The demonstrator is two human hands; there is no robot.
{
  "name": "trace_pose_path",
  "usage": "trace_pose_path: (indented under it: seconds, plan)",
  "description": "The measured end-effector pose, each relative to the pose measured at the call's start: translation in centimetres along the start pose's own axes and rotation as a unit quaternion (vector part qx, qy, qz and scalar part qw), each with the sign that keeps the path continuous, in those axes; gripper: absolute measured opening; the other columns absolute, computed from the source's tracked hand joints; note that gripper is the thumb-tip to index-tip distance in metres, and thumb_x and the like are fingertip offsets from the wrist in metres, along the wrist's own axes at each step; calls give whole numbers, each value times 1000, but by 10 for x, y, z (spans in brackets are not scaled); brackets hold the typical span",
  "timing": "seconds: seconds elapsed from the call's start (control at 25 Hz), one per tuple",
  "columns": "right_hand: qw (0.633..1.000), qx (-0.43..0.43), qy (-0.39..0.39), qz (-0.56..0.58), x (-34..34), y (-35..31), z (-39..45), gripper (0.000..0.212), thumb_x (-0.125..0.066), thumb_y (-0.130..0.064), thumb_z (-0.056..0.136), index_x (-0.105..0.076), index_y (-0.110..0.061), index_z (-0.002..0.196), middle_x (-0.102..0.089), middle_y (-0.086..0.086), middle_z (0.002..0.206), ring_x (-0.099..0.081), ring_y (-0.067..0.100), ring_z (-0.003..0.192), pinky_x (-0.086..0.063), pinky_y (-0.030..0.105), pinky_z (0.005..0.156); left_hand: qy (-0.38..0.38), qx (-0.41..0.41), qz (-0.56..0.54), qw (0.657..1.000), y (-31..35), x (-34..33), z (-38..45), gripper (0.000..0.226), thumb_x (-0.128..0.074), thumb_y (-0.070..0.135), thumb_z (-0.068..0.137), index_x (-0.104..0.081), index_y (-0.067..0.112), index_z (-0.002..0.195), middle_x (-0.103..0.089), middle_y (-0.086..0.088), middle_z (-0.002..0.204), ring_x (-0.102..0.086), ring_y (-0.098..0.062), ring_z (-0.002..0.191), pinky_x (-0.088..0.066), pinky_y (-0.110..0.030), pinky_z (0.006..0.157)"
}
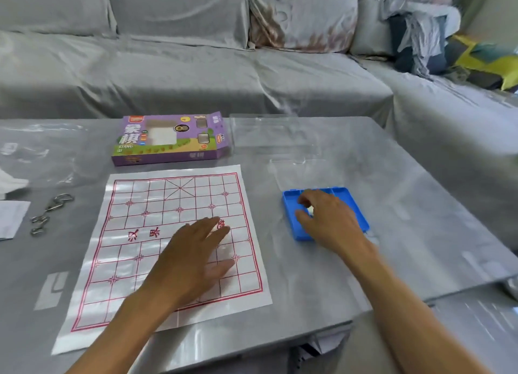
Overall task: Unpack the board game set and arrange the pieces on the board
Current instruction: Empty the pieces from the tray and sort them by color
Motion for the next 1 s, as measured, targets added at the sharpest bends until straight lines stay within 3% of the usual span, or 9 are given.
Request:
trace_pose_path:
  seconds: [0.04,0.12,0.2,0.28,0.48,0.68,0.84,1.0]
  plan:
    - [999,-13,-28,-21,-2,18,-3,23,-59,-36,88,-59,-28,109,-59,-11,109,-55,15,102,-43,30,75,-28,-5,9,1000,2,-12,0,69,-26,73,87,-45,33,140,-35,2,153,-39,-26,139,-27,-47,110]
    - [995,-7,-90,-51,-17,32,-14,20,-64,-41,84,-60,-29,100,-54,-14,102,-53,12,100,-38,27,70,-56,0,33,998,2,-37,-1,73,-13,76,88,-28,37,148,-15,2,160,-17,-28,147,-16,-56,115]
    - [994,11,-80,-75,-25,30,-12,19,-64,-45,84,-63,-28,92,-54,-11,99,-50,14,99,-37,28,69,-40,25,36,998,-1,-51,-7,75,-2,77,87,-9,41,152,9,8,160,12,-21,148,2,-53,118]
    - [994,11,-54,-99,-24,28,-5,16,-63,-43,87,-65,-27,88,-56,-8,97,-49,16,99,-37,30,69,-20,30,39,999,-2,-53,-11,77,5,78,84,-1,42,152,16,11,159,23,-16,145,8,-51,118]
    - [996,-61,-18,-69,-14,75,2,5,-67,-31,82,-65,-29,78,-54,-9,86,-49,19,99,-34,30,63,-15,30,32,999,-1,-50,-8,78,4,79,84,-5,41,152,12,11,160,19,-17,146,7,-50,119]
    - [991,-113,36,-66,-1,120,-1,13,-66,-27,87,-71,-24,99,-58,-2,104,-45,23,108,-35,31,68,-26,29,45,998,-2,-52,-10,76,0,77,86,1,41,152,21,11,157,24,-17,144,13,-48,118]
    - [986,-129,70,-77,3,150,-9,17,-59,-22,91,-68,-24,106,-57,1,115,-44,25,108,-40,35,78,-34,31,53,998,-2,-53,-9,78,8,77,81,10,42,150,27,11,155,29,-16,142,15,-47,117]
    - [987,-110,75,-94,1,158,-7,21,-55,-25,94,-66,-24,113,-57,2,117,-45,26,107,-41,36,87,-30,32,43,998,-2,-54,-7,87,19,80,75,3,42,151,21,11,157,25,-17,144,12,-47,118]
Point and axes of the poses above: each hand's wrist, its own z-axis towards the middle knuckle, its own x-axis out of the back of the hand, y = z × x, the point moved 8 cm from there along z, towards the middle knuckle
